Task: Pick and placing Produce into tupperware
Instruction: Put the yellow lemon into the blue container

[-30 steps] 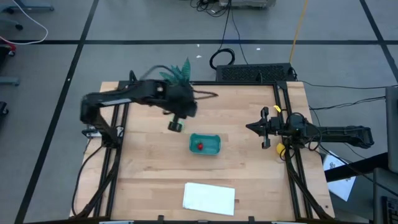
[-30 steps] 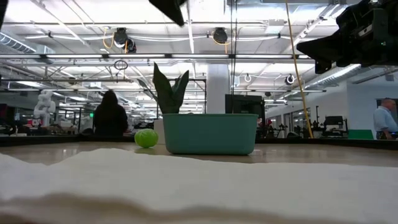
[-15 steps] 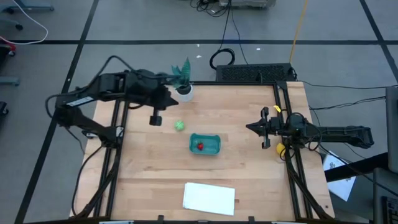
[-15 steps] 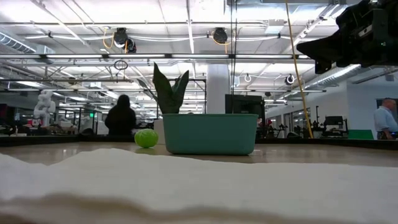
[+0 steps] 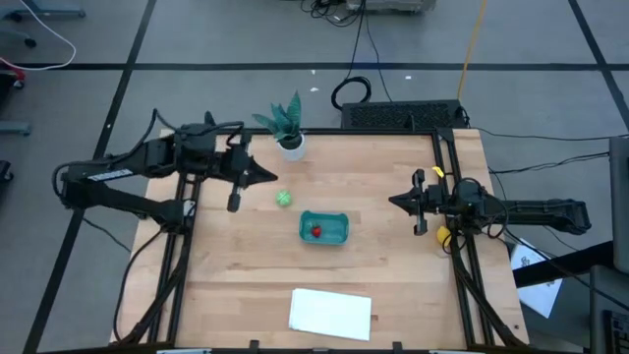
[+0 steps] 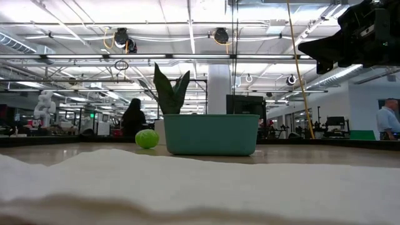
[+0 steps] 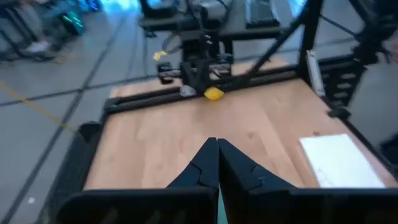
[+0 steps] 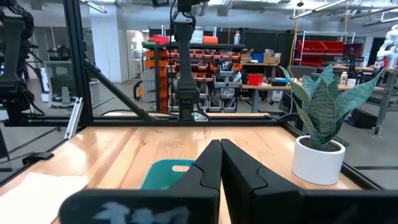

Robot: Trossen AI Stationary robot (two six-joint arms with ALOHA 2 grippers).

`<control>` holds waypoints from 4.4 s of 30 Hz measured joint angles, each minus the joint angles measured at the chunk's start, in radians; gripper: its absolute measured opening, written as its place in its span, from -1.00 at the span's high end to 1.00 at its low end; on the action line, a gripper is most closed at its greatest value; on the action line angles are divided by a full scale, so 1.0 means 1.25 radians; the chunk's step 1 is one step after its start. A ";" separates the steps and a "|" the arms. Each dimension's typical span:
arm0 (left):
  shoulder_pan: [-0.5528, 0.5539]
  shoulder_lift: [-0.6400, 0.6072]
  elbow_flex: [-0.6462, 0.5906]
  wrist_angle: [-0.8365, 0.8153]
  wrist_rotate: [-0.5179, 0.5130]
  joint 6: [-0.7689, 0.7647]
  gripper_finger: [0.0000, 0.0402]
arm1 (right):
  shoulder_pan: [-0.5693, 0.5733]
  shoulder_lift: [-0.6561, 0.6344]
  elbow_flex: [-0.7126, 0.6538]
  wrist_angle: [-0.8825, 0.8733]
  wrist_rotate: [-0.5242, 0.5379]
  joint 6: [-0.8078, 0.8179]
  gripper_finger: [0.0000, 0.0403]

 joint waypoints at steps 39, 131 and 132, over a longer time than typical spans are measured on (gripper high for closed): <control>-0.026 -0.622 -0.653 0.291 -0.176 -0.124 1.00 | 0.000 0.000 0.000 -0.004 0.000 0.037 1.00; -0.118 -0.635 -0.894 0.439 -0.190 -0.040 0.87 | -0.024 0.158 0.324 -0.450 0.041 0.156 1.00; -0.118 -0.635 -0.894 0.435 -0.190 -0.037 0.87 | -0.026 0.169 0.340 -0.473 0.041 0.165 1.00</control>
